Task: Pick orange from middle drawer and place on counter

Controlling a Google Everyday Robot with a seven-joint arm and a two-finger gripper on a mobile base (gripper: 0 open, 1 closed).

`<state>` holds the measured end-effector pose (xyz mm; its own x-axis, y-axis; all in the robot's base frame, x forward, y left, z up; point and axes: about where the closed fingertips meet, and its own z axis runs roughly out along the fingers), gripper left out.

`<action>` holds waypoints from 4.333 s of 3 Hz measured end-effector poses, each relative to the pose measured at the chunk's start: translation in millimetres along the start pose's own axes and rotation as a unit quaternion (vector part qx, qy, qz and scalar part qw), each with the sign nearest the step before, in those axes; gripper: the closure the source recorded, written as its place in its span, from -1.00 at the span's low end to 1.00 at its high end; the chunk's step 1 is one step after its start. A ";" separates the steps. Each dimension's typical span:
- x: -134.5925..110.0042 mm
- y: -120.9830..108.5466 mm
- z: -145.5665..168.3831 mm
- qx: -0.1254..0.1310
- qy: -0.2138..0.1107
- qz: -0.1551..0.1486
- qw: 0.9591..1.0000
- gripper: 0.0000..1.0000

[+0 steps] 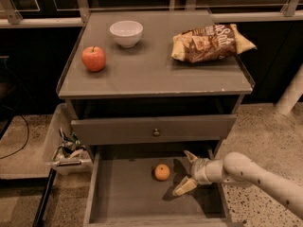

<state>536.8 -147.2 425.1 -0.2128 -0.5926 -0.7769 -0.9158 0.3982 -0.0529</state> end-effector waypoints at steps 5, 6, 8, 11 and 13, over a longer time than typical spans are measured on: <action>2.7 0.6 82.8 -0.077 -0.022 -0.008 0.997 -0.65; 2.7 0.6 82.9 -0.077 -0.022 -0.008 0.997 -0.18; 2.7 0.7 82.9 -0.078 -0.022 -0.008 0.997 0.75; -3.2 3.9 65.0 -0.072 -0.028 -0.010 0.997 1.00; -46.9 23.5 -19.0 -0.035 -0.038 -0.062 0.997 1.00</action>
Offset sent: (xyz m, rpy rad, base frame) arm 0.0325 0.0441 -0.0587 0.0572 0.0834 0.1075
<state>518.8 -123.4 472.1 -0.0730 -0.5781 -0.8127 -0.9557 0.2734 -0.1087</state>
